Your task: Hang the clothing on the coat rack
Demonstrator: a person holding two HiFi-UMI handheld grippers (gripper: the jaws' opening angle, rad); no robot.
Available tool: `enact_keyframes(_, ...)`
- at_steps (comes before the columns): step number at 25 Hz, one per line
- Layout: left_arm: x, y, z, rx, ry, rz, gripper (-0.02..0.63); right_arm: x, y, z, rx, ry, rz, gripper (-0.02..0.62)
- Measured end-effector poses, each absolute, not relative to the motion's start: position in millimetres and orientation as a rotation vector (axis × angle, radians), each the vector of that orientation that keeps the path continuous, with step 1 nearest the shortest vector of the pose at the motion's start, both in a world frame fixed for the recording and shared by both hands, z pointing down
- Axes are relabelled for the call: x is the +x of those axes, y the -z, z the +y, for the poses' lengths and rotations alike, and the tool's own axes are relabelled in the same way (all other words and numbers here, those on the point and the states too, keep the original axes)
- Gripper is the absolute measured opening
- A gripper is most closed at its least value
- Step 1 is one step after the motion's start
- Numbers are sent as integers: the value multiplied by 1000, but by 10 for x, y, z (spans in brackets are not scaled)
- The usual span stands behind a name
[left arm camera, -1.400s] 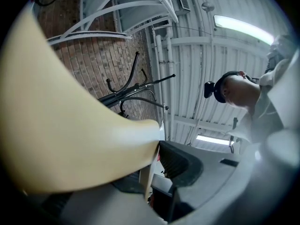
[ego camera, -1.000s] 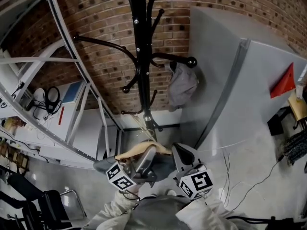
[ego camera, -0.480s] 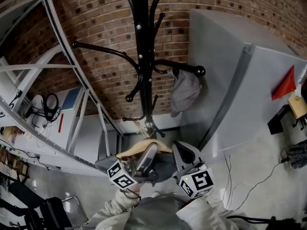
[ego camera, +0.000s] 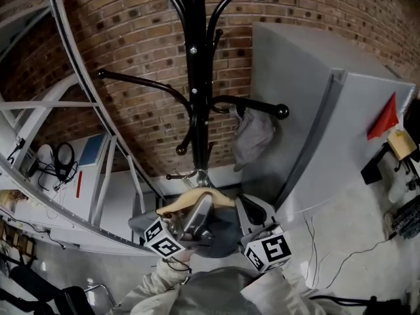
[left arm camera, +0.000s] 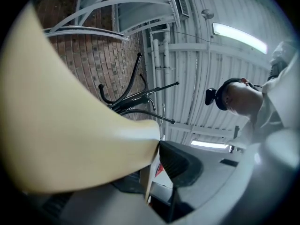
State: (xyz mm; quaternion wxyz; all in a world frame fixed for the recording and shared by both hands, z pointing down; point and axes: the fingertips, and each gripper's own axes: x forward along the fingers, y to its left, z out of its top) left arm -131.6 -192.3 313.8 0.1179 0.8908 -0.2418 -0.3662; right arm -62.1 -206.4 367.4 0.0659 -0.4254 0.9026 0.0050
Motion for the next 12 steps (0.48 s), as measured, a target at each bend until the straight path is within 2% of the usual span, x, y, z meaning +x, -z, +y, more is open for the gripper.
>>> enact_keyframes(12,-1520,-2880,-2273,2640,1135,-666,103,-749,-3429,-2328,-1329,-132,2673,25)
